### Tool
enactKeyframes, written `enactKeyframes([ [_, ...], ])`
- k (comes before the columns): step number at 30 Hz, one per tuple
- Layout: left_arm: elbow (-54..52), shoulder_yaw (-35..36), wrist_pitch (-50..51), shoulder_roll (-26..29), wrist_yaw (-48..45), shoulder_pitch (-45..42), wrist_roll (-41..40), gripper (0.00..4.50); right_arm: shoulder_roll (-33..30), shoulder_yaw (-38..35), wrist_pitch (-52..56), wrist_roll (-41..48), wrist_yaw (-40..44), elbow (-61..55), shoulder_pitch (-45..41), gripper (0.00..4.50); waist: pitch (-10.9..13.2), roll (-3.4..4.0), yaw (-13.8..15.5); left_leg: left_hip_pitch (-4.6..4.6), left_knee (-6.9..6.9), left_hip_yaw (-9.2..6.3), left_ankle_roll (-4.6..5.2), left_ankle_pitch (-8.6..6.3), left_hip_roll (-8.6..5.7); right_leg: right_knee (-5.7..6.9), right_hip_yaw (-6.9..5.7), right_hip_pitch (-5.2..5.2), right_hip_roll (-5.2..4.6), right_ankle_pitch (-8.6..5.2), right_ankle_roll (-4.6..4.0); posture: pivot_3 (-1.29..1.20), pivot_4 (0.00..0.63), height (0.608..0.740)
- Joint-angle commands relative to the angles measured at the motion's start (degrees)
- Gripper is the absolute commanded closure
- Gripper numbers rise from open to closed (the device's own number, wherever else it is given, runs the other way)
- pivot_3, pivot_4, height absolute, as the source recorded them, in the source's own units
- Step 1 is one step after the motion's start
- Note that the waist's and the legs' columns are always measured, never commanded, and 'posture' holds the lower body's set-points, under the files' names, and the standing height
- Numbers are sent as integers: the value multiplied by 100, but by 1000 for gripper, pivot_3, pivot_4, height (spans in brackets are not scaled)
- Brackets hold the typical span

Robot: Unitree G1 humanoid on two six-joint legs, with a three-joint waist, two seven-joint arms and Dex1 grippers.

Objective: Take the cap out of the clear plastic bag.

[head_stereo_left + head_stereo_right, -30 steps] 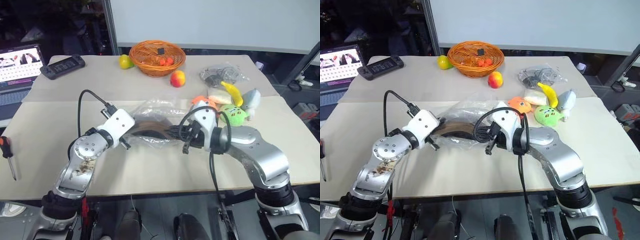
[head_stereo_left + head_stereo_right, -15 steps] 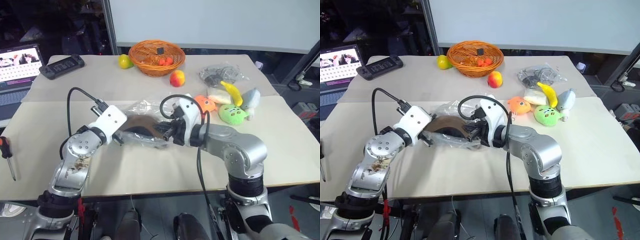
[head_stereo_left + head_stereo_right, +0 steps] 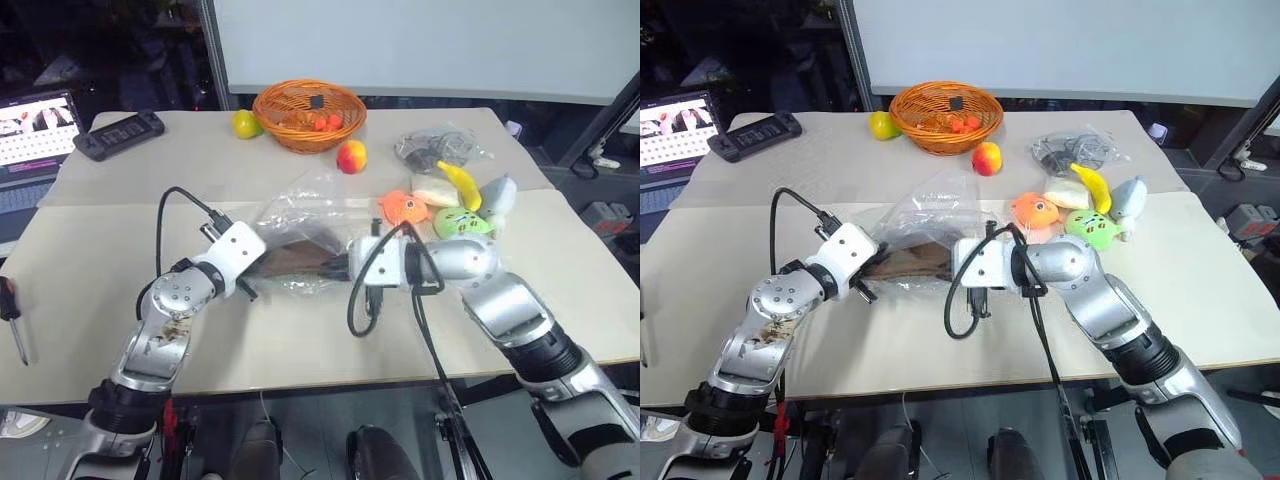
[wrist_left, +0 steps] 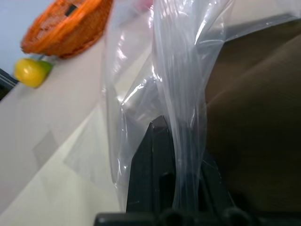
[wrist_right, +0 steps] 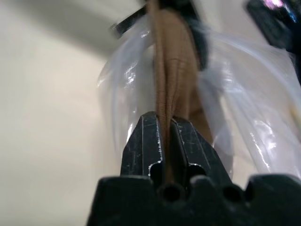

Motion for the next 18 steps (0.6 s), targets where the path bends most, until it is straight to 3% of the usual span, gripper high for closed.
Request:
enactKeyframes([
  [1,-340,-32,-155,-80,26,-100,-51,4500,343,672,-900,-723,17,504,18,4484,0,0,14,0,0,0,0,0,0,0,0,1,0,0,-1,0,150,740],
  [4,-439,-8,-82,-85,58,-6,-48,4500,598,872,-1158,-1641,-491,1018,-100,4484,0,0,-10,3,2,-1,0,0,1,3,1,3,0,2,-2,0,150,740],
  [10,-551,50,-37,-36,36,96,-52,4500,648,700,-1756,-2050,-884,789,118,4484,0,0,-18,21,2,0,-1,0,1,10,3,15,1,2,-3,0,150,740],
  [18,-585,105,-42,10,47,193,-80,4500,-286,-133,-2585,-2190,-1368,-45,930,4484,0,0,47,19,-1,3,-3,-2,-1,6,5,14,-3,2,-2,0,150,740],
])
